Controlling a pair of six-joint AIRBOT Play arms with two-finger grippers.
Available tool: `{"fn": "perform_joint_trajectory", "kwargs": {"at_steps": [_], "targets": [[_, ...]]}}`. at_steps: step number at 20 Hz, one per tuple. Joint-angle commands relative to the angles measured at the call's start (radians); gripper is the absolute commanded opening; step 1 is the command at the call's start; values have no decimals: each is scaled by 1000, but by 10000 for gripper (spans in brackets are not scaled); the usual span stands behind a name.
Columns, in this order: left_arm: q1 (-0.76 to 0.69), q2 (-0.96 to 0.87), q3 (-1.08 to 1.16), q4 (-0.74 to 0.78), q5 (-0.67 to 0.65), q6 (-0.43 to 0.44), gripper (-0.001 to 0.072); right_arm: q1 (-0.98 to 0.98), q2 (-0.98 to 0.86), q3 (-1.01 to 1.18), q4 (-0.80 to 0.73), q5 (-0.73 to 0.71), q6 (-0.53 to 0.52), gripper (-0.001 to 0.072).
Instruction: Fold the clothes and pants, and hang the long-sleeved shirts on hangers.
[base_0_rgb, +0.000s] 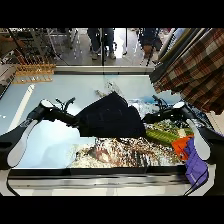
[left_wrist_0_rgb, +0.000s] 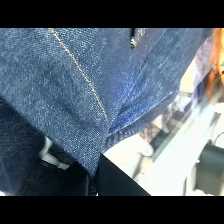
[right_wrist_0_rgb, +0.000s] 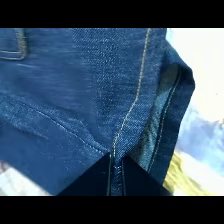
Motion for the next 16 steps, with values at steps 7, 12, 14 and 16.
{"fn": "perform_joint_trajectory", "kwargs": {"at_steps": [7,12,14,16], "targets": [[192,350,92,-731,-243,23,24,-84,458,388,21,127,61,29],[193,594,180,-972,-239,-15,24,-86,697,594,13,134,134,30],[195,673,180,-997,-240,-15,25,-86,805,597,-30,60,134,30],[195,723,180,-1022,-238,-14,25,-86,898,597,-93,-24,134,30]]}}
